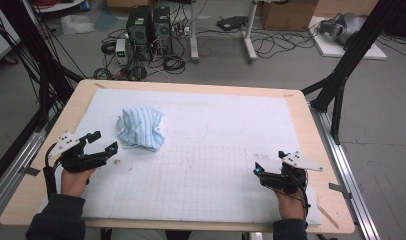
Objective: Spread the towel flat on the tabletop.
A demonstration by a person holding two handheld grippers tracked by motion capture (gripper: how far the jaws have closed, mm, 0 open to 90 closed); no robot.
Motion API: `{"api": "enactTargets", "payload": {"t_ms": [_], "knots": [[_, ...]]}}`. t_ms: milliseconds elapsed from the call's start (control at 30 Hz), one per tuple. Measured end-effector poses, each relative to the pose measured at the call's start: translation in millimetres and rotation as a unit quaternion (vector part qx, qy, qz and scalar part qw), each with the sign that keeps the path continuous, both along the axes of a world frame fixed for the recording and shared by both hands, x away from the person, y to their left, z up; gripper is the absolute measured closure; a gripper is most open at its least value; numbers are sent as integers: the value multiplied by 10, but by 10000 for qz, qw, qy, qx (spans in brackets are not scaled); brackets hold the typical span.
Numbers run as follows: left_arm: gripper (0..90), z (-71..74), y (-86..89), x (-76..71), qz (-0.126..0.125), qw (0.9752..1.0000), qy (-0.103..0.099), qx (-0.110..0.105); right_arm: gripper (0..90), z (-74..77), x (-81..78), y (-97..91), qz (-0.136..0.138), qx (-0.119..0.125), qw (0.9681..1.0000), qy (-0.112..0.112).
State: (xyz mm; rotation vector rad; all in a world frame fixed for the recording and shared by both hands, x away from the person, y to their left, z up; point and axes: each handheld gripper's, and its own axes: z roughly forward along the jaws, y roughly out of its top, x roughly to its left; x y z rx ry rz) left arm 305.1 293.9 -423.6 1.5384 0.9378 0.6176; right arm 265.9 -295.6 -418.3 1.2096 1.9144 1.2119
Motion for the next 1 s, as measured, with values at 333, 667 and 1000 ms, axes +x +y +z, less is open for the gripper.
{"api": "enactTargets", "payload": {"t_ms": [333, 667, 1000], "knots": [[170, -10, -67, 15, -32, 10000, 43, -32, 58, 7, -41, -13, 38, -22, 10000, -53], [169, -1, -89, 47, 53, 9999, 80, -64, 57, -12, -42, 27, 160, 22, 9999, -14], [168, 106, -76, 75, 109, 9999, 5, -102, 57, 33, -83, 112, 244, -43, 9997, -26]]}}
